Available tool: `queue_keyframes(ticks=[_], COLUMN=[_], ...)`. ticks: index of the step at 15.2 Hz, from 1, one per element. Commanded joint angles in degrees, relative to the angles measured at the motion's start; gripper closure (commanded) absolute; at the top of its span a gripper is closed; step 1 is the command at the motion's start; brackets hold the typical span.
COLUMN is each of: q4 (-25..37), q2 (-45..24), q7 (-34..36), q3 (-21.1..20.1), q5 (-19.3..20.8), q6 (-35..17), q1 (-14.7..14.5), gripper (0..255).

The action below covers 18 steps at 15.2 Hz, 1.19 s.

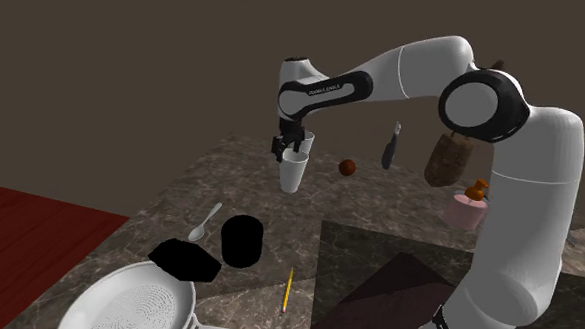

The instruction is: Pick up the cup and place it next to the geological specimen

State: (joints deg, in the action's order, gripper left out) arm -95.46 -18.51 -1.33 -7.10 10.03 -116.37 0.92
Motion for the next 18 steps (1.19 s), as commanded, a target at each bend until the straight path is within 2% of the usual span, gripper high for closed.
queue_keyframes(ticks=[1,8,15,16,18], q4=[1.4,-0.8,-0.8,-0.8,-0.8], q2=[-2.3,-4.2,-4.2,-4.2,-4.2], q7=[0.5,0.8,0.8,0.8,0.8], q3=[0.1,0.5,0.5,0.5,0.5], q5=[0.6,1.1,1.1,1.1,1.1], q6=[-0.6,-4.8,-4.8,-4.8,-4.8], q1=[-0.3,-0.1,-0.1,-0.1,-0.1], gripper=[0,0,0,255,255])
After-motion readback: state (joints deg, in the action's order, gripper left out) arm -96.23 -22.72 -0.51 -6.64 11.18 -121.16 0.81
